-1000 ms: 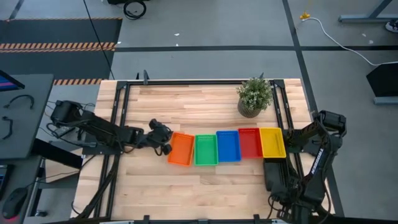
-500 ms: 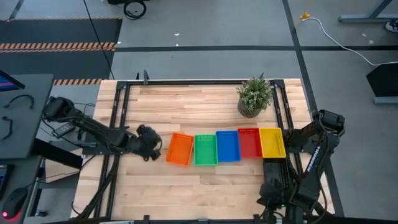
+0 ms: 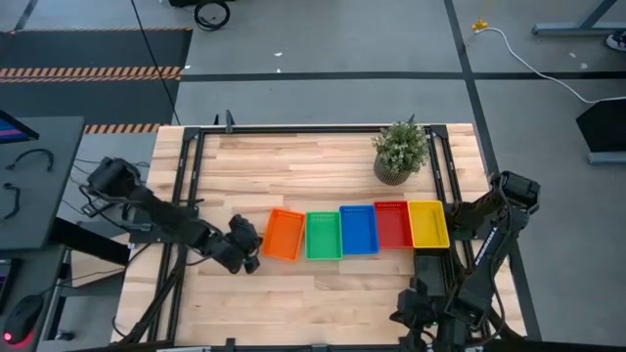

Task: Stack baskets by color
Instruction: Adjust the bins, then return to Home Position

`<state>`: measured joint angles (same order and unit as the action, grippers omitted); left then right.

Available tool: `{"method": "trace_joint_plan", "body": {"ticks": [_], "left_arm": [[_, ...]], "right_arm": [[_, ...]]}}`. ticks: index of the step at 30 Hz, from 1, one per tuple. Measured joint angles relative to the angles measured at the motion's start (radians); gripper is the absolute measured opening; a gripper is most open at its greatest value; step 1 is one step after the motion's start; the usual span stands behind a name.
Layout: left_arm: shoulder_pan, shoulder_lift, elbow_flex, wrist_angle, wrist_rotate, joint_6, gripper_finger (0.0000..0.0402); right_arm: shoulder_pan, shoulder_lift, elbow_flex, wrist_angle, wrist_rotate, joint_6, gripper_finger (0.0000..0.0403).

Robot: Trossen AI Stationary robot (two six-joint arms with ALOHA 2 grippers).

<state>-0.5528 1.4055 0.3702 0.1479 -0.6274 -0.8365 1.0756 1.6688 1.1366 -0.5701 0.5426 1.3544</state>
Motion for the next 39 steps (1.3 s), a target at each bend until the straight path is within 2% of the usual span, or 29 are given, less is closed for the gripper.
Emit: {"method": "trace_joint_plan", "body": {"ticks": [8, 14, 16, 25, 32, 35, 39], "left_arm": [[0.061, 0.069, 0.0, 0.198, 0.002, 0.105, 0.0006], [0.07, 0.065, 0.037, 0.21, -0.002, 0.198, 0.0006], [0.069, 0.057, 0.059, 0.153, -0.009, 0.202, 0.0006], [0.045, -0.045, 0.179, -0.323, -0.066, 0.106, 0.0006], [0.008, -0.054, 0.214, -0.437, -0.065, 0.055, 0.0007], [-0.003, -0.059, 0.216, -0.445, -0.078, 0.055, 0.0005], [-0.032, -0.101, 0.28, -0.547, -0.132, 0.055, 0.0006]], "right_arm": [[0.0, 0.0, 0.0, -0.002, 0.019, 0.003, 0.0002], [0.0, 0.0, 0.0, -0.013, 0.044, 0.003, 0.0002], [0.0, 0.0, 0.0, -0.021, 0.044, 0.003, 0.0002], [0.001, 0.0, -0.001, -0.033, 0.089, 0.003, 0.0002], [0.002, 0.0, 0.0, -0.058, 0.155, -0.03, 0.0002], [-0.011, 0.0, 0.02, -0.118, 0.17, -0.03, 0.0001], [-0.043, 0.0, 0.113, -0.28, 0.179, -0.053, 0.0001]]}}
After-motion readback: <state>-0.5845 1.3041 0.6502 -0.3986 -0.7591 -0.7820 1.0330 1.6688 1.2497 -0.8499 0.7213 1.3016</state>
